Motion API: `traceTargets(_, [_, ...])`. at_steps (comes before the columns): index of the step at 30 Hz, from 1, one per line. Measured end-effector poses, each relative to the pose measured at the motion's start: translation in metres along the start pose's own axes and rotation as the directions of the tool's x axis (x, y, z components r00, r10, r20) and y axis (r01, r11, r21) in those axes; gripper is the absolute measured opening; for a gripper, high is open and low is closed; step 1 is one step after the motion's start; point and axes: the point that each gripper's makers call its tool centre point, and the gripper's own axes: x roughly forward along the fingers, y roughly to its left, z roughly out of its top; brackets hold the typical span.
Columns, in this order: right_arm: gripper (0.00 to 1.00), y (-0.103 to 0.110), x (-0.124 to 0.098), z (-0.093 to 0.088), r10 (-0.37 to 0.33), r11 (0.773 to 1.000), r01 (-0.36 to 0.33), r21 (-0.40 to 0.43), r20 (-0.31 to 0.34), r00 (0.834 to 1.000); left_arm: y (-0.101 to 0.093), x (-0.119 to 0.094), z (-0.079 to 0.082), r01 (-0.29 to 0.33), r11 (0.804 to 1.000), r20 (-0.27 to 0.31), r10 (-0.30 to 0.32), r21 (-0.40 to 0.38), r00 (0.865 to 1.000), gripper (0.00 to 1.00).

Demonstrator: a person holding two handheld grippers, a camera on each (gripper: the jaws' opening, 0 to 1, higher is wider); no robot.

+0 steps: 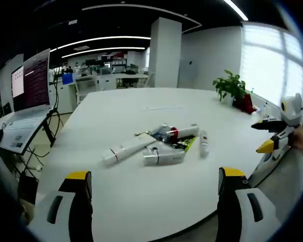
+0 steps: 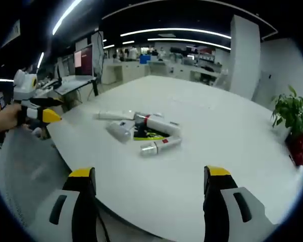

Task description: Arrange the skincare products in the storage area until every visible bottle or jar stands upright without overlapping.

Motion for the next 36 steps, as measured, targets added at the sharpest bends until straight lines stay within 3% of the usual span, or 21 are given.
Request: traceTargets(36, [0.87,0.001,-0.0002,-0.0018,0.003,1.0,-0.003,-0.003,-0.012,1.0,0.0011,-0.0004,-0.0007,-0.004,1.0,-0.006,0.004,0.008,1.0,0.98])
